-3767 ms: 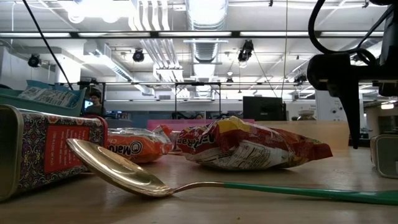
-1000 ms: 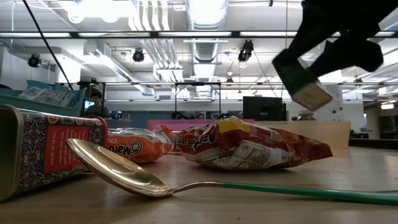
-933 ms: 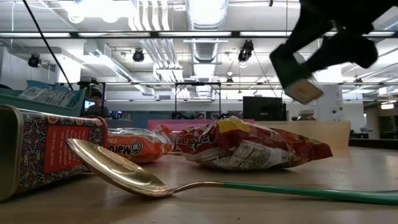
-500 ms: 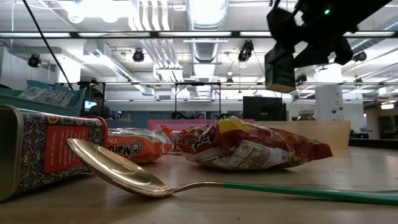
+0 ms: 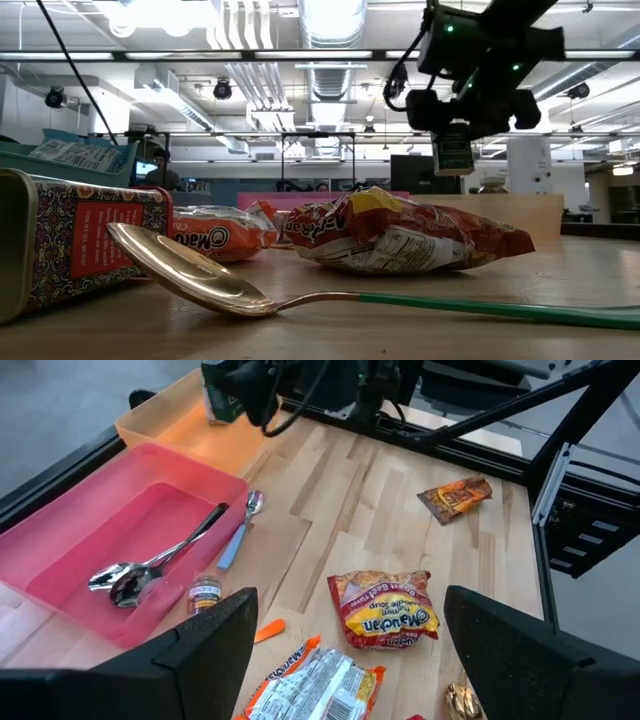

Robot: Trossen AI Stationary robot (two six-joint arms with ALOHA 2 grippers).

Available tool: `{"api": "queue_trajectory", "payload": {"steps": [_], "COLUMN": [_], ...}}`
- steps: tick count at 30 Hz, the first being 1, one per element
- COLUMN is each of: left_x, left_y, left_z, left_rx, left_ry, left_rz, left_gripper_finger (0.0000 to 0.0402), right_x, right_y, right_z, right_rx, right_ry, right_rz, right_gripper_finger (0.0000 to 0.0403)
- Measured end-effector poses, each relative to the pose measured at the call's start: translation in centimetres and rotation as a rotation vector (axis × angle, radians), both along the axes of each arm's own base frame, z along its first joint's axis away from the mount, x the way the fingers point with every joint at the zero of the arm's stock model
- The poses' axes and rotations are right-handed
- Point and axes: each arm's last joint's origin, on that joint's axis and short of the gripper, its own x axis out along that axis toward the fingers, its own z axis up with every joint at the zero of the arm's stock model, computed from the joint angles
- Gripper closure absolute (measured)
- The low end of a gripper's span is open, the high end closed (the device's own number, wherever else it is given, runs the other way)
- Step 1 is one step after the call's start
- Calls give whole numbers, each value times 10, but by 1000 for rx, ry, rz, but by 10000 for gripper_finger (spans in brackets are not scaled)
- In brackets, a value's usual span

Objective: Pick & Place Food Item
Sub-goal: Put the black spice can into the orange bin

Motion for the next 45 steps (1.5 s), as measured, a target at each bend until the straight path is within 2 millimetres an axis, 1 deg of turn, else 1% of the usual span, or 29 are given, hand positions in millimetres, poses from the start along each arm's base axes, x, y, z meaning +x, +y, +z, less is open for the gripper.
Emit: {"api": "queue_trajectory", "payload": {"steps": [6, 12, 19, 23, 42, 45], "left_x": [0, 0, 0, 0, 0, 0], "left_y": [0, 0, 0, 0, 0, 0], "left_z": [0, 0, 0, 0, 0, 0], "left_rx": [0, 0, 0, 0, 0, 0], "left_ry": [0, 0, 0, 0, 0, 1], "left_rz": [0, 0, 0, 0, 0, 0], "left_gripper_finger": [77, 77, 77, 77, 77, 77], "right_x": [13, 19, 23, 24, 31, 31], "right_y": [-24, -34, -34, -35, -35, -35], "right_z": [-11, -27, -46, -54, -78, -79], "right_rx": [45, 94, 116, 119, 111, 108], "right_ry": [-1, -19, -35, -39, -31, -29], "right_rz": [-34, -69, -104, -119, -135, -136], "right_gripper_finger": [156, 156, 156, 156, 156, 156]}}
